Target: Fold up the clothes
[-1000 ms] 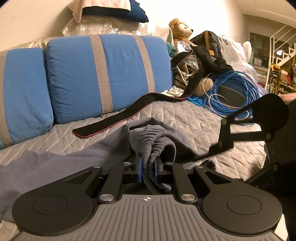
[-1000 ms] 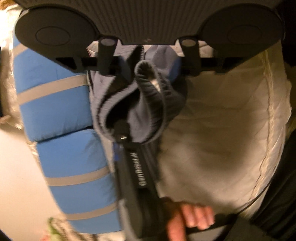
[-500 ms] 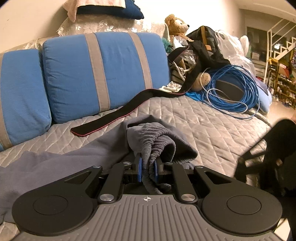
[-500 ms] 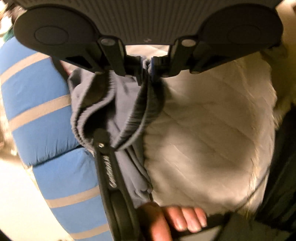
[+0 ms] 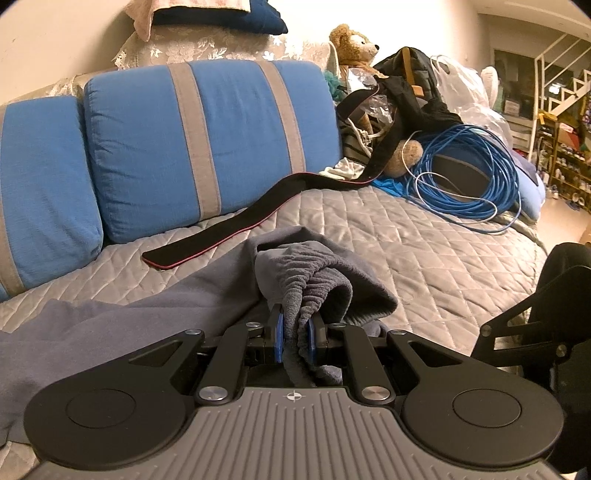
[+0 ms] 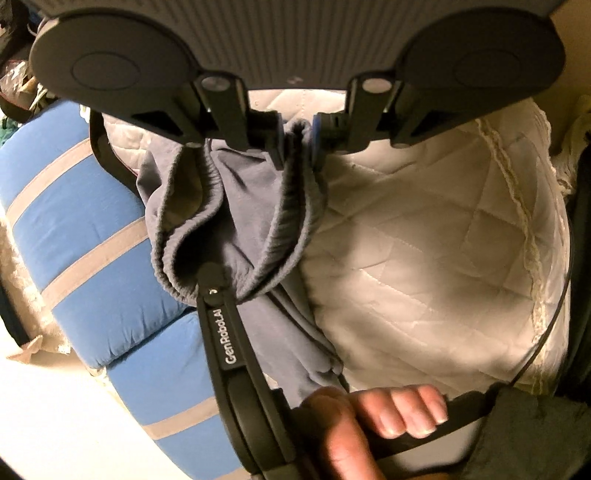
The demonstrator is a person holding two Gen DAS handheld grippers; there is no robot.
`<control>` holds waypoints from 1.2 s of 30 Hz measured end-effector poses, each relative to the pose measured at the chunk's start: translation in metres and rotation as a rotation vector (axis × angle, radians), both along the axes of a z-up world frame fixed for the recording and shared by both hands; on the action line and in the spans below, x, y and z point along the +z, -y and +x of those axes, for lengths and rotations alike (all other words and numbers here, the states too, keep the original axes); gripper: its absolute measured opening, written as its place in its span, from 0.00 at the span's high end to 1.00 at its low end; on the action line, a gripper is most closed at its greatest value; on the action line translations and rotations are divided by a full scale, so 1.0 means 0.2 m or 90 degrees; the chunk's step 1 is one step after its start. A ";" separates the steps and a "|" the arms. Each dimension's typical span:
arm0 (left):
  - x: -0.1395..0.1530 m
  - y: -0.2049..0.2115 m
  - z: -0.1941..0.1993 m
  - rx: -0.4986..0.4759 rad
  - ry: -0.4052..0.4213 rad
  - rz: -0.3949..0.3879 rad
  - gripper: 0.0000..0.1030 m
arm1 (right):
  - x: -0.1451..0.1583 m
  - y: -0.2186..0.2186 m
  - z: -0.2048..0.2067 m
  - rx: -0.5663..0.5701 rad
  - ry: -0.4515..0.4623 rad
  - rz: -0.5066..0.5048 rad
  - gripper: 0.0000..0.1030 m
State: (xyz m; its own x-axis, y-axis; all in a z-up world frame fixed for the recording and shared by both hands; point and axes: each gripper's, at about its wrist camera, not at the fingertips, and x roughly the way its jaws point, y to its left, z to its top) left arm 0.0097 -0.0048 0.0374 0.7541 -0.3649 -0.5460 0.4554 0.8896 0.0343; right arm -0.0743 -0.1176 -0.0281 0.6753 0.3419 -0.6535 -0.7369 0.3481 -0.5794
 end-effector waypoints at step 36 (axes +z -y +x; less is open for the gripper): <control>0.04 -0.07 0.28 0.161 0.009 -0.095 0.80 | -0.11 -0.02 -0.07 0.007 -0.084 0.103 0.93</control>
State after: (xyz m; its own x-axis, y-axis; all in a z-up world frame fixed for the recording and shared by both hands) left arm 0.0665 0.0092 0.0444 0.8384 -0.2405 -0.4890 0.2196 0.9704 -0.1008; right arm -0.0890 -0.1128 -0.0496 0.5839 0.4559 -0.6717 -0.8064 0.4209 -0.4154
